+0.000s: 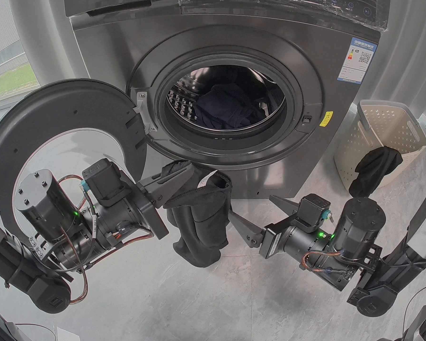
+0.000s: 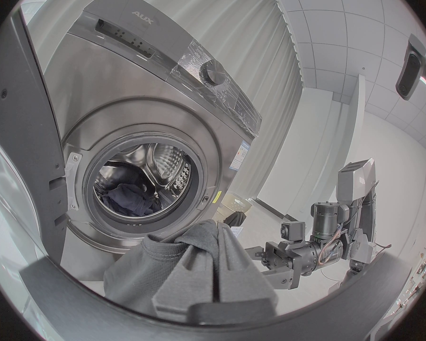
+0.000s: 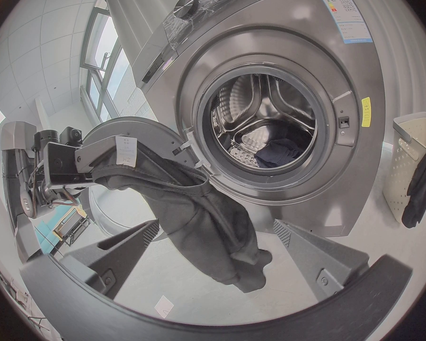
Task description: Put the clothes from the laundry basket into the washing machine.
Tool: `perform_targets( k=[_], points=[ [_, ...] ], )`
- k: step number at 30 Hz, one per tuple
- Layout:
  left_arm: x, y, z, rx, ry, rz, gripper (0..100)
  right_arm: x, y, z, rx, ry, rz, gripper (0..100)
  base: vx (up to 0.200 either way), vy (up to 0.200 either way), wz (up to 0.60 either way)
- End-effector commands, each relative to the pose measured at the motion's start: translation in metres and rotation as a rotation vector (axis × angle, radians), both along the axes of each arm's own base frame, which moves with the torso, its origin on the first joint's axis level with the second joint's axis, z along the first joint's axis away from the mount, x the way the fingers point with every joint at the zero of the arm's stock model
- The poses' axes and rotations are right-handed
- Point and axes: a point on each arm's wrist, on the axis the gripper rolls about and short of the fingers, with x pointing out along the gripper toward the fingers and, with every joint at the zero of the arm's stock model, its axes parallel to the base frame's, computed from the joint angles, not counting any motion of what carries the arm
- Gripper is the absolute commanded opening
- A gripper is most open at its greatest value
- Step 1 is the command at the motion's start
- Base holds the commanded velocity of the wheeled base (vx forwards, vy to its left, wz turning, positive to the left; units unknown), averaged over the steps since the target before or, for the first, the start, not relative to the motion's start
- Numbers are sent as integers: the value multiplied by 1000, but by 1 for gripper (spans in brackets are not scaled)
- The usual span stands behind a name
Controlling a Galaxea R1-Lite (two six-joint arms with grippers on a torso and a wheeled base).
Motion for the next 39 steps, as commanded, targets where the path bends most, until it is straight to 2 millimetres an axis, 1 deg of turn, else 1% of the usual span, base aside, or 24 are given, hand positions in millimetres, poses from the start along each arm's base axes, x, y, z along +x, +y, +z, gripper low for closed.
perform_targets(
  k=[1, 9, 15, 23, 32, 39],
  points=[
    [0, 0, 2, -4, -6, 0, 0, 2, -1, -2, -3, 3, -6, 100, 0, 0, 0],
    [0, 0, 5, -21, -8, -2, 0, 6, 4, -12, -16, 16, -6, 100, 0, 0, 0],
    [0, 0, 6, -23, -10, -2, 0, 14, 12, -22, -21, 21, -7, 100, 0, 0, 0],
    [-8, 4, 17, -67, -21, -19, 0, 34, 12, -26, -8, 0, -49, 100, 0, 0, 0],
    [-10, 3, 15, -60, -12, -26, 0, 51, 19, -22, 21, -33, -64, 100, 0, 0, 0],
    [-10, 3, 14, -58, -8, -28, 0, 58, 21, -18, 40, -55, -75, 100, 0, 0, 0]
  ],
)
